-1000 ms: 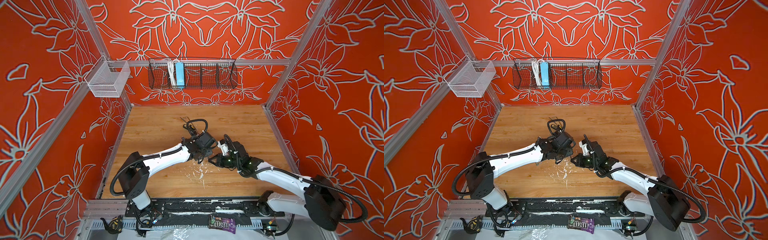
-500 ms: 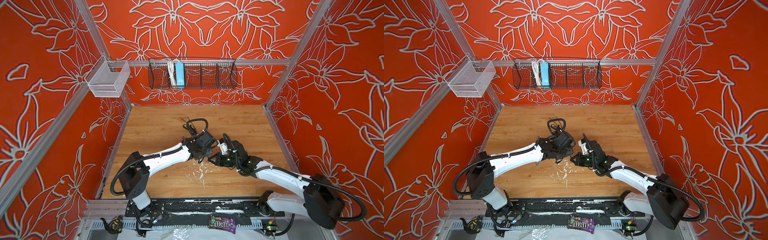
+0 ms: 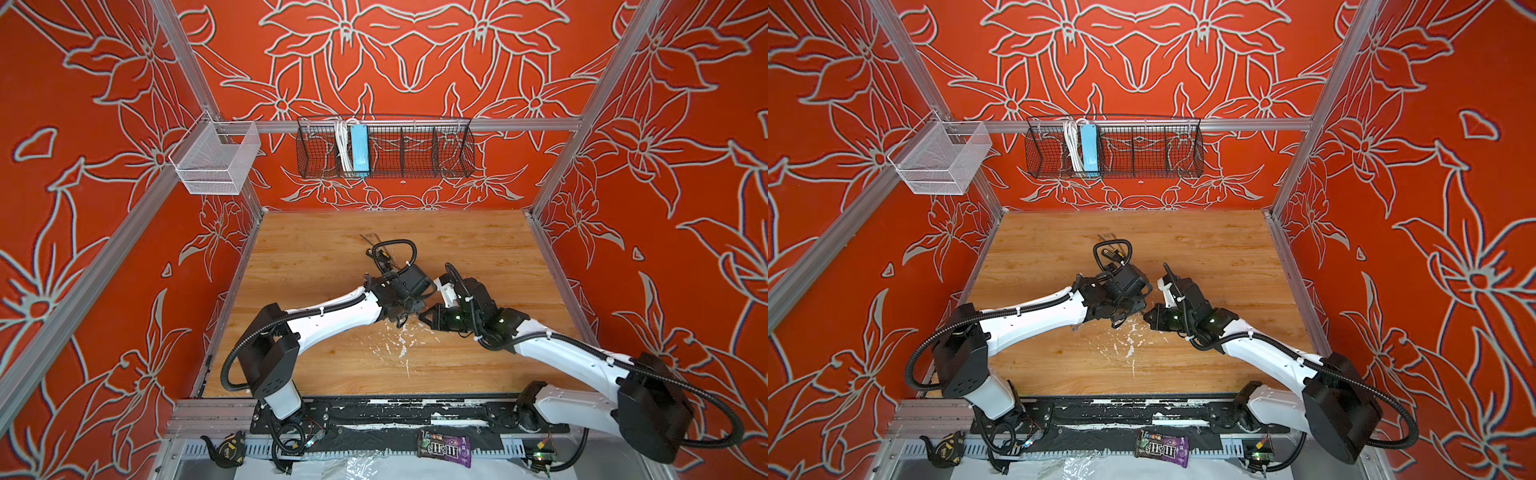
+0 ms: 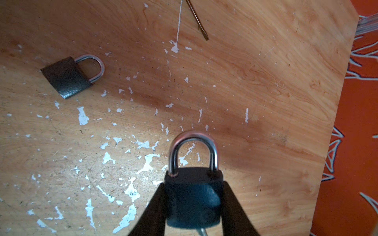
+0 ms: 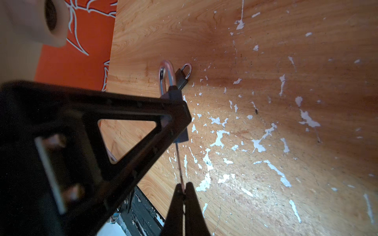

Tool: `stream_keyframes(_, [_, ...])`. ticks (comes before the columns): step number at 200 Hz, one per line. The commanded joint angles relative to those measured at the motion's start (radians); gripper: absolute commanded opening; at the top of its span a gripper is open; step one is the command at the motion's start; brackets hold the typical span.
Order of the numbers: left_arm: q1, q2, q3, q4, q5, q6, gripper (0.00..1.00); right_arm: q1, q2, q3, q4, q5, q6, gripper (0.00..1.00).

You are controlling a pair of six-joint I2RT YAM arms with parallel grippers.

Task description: Unlock with the key

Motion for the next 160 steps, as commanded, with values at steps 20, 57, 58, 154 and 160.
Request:
stream_keyframes(20, [-0.008,-0.056,-0.028,0.038,0.023,-0.098,0.00,0.053,-0.041,-0.006,0.097,0.149,0.039,0.00])
stream_keyframes(57, [-0.009,-0.082,-0.063,0.097,0.043,-0.143,0.00,0.079,-0.066,-0.040,0.138,0.235,0.044,0.00])
stream_keyframes(58, [-0.008,-0.082,-0.063,0.097,0.043,-0.144,0.00,0.080,-0.067,-0.040,0.140,0.235,0.043,0.00])
stream_keyframes(154, [-0.023,-0.105,-0.108,0.160,0.088,-0.219,0.00,0.100,-0.068,0.019,0.065,0.416,-0.070,0.00])
stream_keyframes(160, [-0.024,-0.110,-0.116,0.171,0.093,-0.225,0.00,0.102,-0.063,0.023,0.065,0.422,-0.078,0.00])
